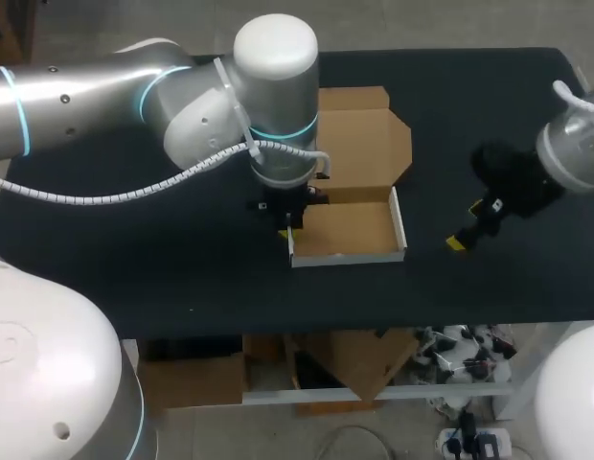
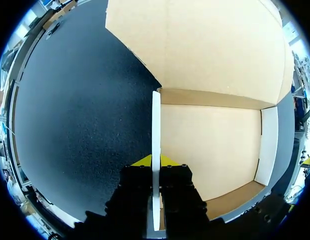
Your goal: Assemble the packaging by folding the flat box into shape, placing the metal phone stand inside, and closing the box properly
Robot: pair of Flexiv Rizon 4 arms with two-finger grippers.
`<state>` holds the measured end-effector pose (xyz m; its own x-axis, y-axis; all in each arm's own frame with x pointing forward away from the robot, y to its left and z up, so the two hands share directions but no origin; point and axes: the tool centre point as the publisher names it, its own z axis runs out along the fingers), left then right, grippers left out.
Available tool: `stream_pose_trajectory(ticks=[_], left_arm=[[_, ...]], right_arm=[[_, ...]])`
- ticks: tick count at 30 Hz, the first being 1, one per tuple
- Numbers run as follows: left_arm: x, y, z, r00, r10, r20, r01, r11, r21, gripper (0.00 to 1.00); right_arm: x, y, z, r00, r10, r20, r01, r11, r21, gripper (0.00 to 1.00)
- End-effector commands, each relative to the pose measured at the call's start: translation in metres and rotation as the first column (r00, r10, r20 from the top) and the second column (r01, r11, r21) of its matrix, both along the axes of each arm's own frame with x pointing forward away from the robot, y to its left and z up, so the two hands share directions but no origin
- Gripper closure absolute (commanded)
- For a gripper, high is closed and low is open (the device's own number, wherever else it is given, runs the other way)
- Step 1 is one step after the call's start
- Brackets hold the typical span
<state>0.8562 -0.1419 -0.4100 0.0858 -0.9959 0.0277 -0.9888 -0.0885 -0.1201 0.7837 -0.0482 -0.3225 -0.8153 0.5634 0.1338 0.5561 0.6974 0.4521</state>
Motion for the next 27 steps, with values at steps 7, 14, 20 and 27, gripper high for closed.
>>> stream_pose_trajectory(ticks=[7,14,20,27], left_arm=[[0.0,0.0,-0.001,1.0,0.009,-0.004,-0.009,1.0,0.009,1.0],[0.0,0.001,0.0,1.0,0.011,-0.01,-0.011,1.0,0.012,1.0],[0.0,0.002,0.0,1.0,0.009,-0.011,-0.009,1.0,0.013,1.0],[0.0,0.001,-0.001,1.0,0.002,-0.014,-0.001,1.0,0.016,1.0]], right_arm=[[-0.01,-0.017,0.007,0.994,-0.005,0.11,-0.025,0.964,0.266,0.0],[-0.011,-0.018,0.007,0.996,0.001,0.092,-0.023,0.972,0.234,0.0],[-0.022,-0.022,0.01,0.992,0.043,0.115,-0.064,0.981,0.181,0.0],[-0.03,-0.026,0.013,0.98,0.103,0.169,-0.132,0.976,0.173,0.0]])
